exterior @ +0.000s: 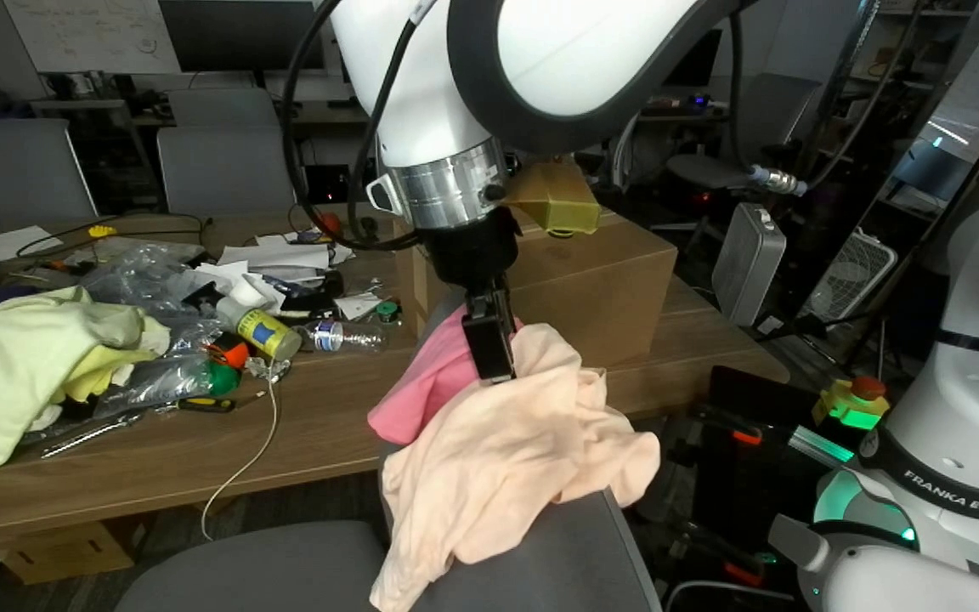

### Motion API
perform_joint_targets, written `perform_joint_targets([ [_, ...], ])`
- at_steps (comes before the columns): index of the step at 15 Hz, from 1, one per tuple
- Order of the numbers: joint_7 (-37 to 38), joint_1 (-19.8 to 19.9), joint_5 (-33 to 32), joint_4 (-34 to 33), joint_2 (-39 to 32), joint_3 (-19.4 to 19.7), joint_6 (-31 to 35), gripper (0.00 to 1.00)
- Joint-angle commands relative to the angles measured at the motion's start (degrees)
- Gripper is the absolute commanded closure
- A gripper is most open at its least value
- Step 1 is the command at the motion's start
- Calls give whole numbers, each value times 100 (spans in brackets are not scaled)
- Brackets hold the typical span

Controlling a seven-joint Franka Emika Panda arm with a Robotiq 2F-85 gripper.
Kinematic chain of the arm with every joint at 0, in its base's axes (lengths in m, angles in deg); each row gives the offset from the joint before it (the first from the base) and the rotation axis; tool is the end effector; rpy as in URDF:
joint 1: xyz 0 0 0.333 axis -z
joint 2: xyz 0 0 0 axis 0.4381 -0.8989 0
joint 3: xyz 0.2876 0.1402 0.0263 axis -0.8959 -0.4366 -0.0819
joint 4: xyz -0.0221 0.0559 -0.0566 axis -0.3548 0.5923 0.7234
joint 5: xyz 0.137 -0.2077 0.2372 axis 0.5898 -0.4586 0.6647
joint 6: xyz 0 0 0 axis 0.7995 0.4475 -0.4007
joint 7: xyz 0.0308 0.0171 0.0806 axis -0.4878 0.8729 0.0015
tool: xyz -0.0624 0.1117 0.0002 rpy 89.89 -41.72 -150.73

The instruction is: Put the shirts on the top of the box

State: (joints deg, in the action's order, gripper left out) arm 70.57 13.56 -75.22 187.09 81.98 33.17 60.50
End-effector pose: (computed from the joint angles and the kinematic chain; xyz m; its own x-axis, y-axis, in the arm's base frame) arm 0.4311 0.2013 0.3903 0.8470 0.4568 -0.2717 0.4812 -0.8762 0.0270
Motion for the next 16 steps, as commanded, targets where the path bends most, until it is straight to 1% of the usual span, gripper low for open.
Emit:
perform_joint_targets([
  [1,-7,-4,-33,-177,-99,49,-77,34],
  [5,-6,-5,-76,-231,-60,65,-133,66],
  [9,37,0,-147,-272,-12,78,-184,95],
  [10,59,-7,-165,-264,-14,74,-162,100],
  [16,246,-21,-232,-203,129,66,-73,99],
])
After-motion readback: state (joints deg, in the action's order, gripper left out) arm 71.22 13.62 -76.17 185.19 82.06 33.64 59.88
